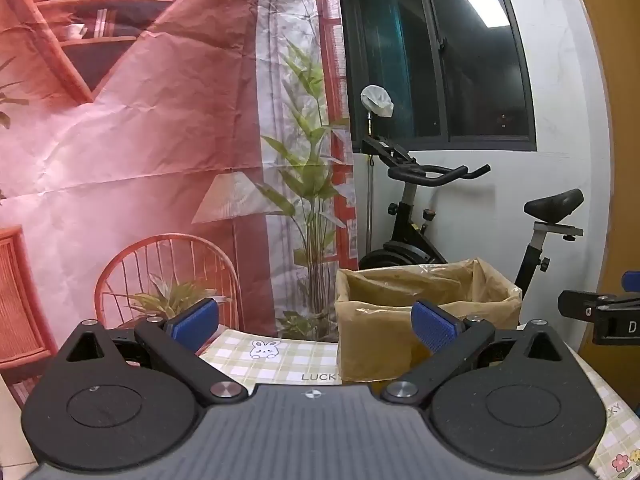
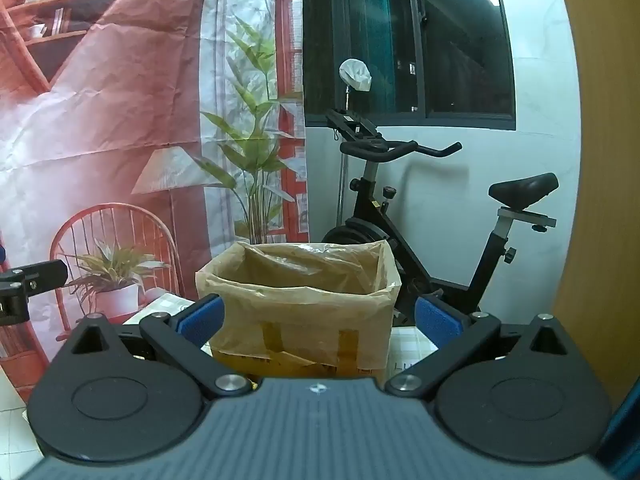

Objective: Organize snacks

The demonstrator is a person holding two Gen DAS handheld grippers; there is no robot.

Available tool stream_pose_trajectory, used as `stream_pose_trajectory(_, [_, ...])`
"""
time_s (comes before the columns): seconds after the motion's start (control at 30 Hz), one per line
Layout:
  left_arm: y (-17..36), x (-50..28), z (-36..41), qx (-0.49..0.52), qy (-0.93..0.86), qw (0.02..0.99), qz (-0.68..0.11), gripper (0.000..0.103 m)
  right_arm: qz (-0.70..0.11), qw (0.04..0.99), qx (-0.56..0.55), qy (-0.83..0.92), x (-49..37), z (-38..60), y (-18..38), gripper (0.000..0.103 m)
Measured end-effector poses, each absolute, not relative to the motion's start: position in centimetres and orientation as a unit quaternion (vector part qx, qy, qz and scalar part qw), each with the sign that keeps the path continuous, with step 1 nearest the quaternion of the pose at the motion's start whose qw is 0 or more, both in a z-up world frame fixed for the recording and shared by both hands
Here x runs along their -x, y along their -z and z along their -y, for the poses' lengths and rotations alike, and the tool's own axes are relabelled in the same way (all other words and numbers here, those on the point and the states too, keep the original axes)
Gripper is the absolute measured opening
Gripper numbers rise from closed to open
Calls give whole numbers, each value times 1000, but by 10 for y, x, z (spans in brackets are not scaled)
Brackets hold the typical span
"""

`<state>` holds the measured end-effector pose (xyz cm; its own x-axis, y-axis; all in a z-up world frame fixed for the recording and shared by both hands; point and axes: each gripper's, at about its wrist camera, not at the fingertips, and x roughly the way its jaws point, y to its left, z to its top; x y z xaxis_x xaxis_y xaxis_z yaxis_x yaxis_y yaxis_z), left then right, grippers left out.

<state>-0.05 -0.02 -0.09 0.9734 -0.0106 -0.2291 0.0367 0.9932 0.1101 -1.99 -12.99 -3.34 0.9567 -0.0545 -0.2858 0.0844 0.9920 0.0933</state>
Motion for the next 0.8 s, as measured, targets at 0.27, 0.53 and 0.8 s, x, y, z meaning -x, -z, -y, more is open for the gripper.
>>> stream_pose_trajectory(0.27, [-1,-2,2,-73,16,990,-122,103,-140,988,-52,34,18,128,33,103])
stream_pose_trajectory(0.53, [-2,0,-1,-71,17,991,-116,103,-137,988,-58,36,17,132,28,103])
stream_pose_trajectory(0.8, [1,4,-1,-63,23,991,-114,103,-135,988,-59,36,26,134,31,103])
